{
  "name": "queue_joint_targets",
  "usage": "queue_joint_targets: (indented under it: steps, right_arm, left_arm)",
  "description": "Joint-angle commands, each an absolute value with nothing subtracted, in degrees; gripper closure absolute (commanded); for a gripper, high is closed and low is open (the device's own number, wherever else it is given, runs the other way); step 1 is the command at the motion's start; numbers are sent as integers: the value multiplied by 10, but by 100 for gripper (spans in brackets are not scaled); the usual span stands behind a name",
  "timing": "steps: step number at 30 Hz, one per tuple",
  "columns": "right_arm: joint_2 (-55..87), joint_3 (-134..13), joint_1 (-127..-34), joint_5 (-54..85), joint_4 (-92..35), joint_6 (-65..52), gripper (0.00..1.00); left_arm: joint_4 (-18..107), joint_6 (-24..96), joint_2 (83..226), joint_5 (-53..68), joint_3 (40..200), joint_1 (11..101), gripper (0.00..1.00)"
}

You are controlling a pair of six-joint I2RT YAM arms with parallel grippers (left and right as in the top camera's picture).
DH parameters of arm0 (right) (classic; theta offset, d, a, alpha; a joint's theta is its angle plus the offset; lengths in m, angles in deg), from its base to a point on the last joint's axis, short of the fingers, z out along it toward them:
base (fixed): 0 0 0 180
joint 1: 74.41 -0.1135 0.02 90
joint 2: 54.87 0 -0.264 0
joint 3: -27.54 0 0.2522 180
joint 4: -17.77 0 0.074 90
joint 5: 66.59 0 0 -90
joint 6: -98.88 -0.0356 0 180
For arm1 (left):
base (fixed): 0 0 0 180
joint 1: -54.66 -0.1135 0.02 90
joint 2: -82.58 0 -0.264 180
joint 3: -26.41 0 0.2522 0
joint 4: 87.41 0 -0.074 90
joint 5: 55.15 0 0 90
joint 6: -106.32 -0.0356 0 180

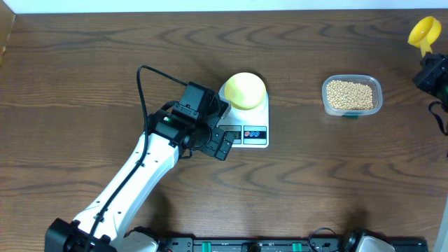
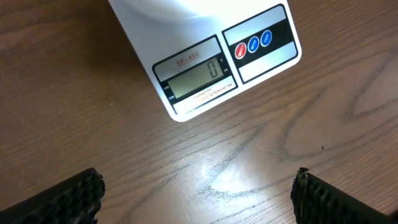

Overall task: Scoop item into bowl and weigh 50g on scale
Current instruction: 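Move the right gripper's yellow scoop over the soybean tub, then dip the scoop into the soybeans with the right gripper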

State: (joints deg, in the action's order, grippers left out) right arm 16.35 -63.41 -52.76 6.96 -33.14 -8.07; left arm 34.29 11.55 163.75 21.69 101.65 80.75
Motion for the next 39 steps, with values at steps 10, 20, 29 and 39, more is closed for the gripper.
queue_joint_targets:
  steps: [10, 20, 29, 39]
  right_arm:
    - [164, -634, -528, 81, -459, -53, 99]
    - [181, -577, -528, 41, -448, 3, 99]
    - [264, -558, -553, 8, -425, 54, 99]
    - [324, -558, -626, 168, -425, 75, 99]
  left_arm:
    - [344, 108, 1643, 225, 1010, 808, 2]
    - [344, 108, 1643, 225, 1010, 808, 2]
    - [344, 108, 1643, 225, 1010, 808, 2]
    - [344, 108, 1643, 225, 1010, 808, 2]
